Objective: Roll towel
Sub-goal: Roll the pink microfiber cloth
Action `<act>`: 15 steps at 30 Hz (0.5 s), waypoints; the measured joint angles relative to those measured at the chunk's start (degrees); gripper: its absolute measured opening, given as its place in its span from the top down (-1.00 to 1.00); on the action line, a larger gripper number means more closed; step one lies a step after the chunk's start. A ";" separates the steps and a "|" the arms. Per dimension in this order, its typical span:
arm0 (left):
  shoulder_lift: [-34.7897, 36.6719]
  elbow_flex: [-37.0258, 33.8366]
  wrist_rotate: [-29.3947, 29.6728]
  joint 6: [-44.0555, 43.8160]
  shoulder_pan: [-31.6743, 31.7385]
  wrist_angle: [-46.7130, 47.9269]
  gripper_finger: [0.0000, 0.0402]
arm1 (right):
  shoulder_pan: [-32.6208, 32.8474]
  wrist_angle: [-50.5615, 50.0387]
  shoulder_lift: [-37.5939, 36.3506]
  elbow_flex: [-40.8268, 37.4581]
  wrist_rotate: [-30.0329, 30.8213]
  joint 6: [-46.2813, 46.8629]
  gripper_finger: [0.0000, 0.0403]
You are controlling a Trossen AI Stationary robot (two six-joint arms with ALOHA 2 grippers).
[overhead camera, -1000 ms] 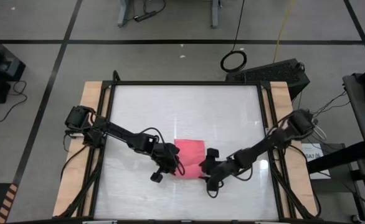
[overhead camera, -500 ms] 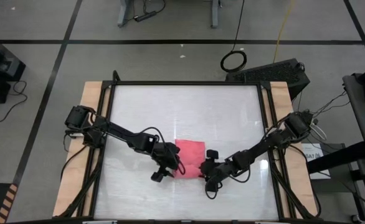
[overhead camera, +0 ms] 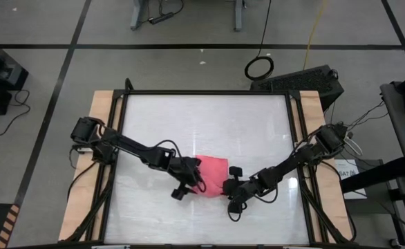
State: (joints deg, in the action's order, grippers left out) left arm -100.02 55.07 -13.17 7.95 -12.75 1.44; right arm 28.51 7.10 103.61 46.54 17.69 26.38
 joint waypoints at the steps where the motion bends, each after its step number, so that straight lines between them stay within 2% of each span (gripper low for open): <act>1: 0.56 0.02 0.30 0.00 0.00 1.28 -0.28 | 0.00 -0.10 0.00 0.01 0.00 0.05 0.69; 7: 5.55 0.02 4.39 0.57 0.00 9.10 -0.29 | 0.00 -0.37 0.00 0.01 -0.38 0.40 0.71; 12: 7.73 0.02 5.93 1.44 0.00 1.20 -0.29 | -0.04 -0.42 0.00 0.01 -0.97 0.41 0.71; 15: 5.78 0.11 5.33 1.39 0.06 -5.00 -0.29 | -0.04 -0.44 0.00 0.01 -1.09 0.45 0.71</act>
State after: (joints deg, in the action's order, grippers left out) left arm -94.24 55.18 -7.83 9.34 -12.69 -3.56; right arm 28.47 6.66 103.61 46.54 16.61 26.82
